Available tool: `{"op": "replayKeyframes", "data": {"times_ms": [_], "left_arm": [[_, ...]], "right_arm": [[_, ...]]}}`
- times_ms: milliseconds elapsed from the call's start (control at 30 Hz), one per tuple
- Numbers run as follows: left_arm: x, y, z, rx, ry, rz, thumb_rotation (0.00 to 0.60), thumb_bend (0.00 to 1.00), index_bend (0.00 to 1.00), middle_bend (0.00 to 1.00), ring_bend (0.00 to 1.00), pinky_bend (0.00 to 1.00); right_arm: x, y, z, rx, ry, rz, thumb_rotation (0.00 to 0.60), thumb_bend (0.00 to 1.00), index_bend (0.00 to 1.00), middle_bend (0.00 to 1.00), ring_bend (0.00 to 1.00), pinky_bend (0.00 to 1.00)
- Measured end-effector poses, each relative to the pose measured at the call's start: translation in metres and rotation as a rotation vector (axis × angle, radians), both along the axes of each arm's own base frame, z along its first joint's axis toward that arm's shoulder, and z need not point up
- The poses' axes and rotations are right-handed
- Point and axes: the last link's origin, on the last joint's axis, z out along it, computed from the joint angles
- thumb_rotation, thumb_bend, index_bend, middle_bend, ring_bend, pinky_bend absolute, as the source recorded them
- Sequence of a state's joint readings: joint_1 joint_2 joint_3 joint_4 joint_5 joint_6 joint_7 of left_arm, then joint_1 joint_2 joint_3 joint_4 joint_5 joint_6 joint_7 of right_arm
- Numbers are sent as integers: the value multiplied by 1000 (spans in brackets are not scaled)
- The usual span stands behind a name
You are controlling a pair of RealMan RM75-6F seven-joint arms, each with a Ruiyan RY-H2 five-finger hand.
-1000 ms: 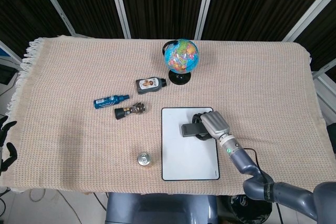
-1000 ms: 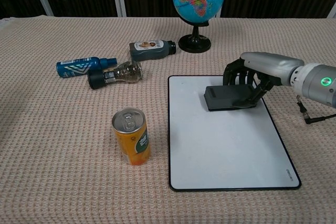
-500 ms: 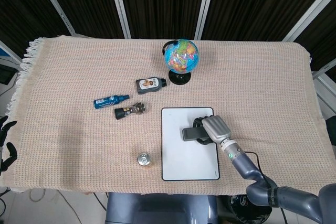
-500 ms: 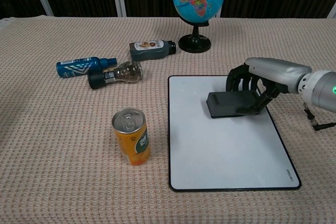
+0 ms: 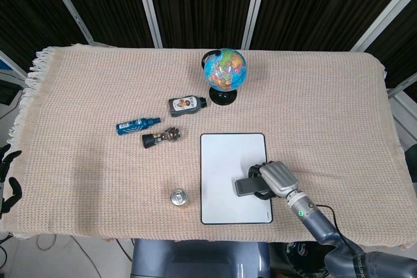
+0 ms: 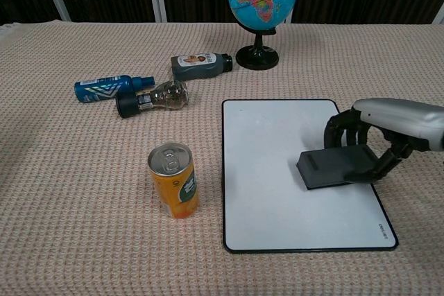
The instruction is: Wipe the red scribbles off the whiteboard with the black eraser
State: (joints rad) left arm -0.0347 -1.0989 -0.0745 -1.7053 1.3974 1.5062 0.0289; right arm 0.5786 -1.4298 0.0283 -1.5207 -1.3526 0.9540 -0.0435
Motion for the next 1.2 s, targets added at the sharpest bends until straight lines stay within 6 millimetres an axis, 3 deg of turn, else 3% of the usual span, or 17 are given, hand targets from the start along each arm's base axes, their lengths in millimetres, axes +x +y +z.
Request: {"op": "replayKeyframes", "data": {"times_ms": [367, 700, 800, 867, 967, 1200], "left_arm": [[1, 0, -1, 0, 2, -2, 600, 742, 167, 44, 0, 19], [1, 0, -2, 0, 6, -2, 600, 742, 167, 44, 0, 18], [1, 0, -2, 1, 6, -2, 600, 742, 167, 44, 0, 18], [1, 0, -2, 1, 6, -1, 600, 742, 167, 44, 0, 18], [1, 0, -2, 0, 7, -1, 600, 742, 167, 44, 0, 19], [1, 0, -2, 0, 6, 1, 600, 742, 167, 44, 0, 19]], "right_arm": [[-40, -25, 42, -63, 44, -127, 600, 382, 528, 512, 466, 433], [-87, -46, 59, -164, 128, -217, 600, 363, 523, 464, 429, 380], [-97, -51, 61, -190, 141, -238, 600, 305, 413, 399, 386, 345], [-102, -53, 60, -191, 141, -252, 600, 227, 258, 285, 281, 292], [-105, -53, 60, -164, 136, -273, 600, 111, 26, 35, 52, 200], [-101, -54, 75, -141, 129, -268, 600, 66, 0, 0, 0, 171]]}}
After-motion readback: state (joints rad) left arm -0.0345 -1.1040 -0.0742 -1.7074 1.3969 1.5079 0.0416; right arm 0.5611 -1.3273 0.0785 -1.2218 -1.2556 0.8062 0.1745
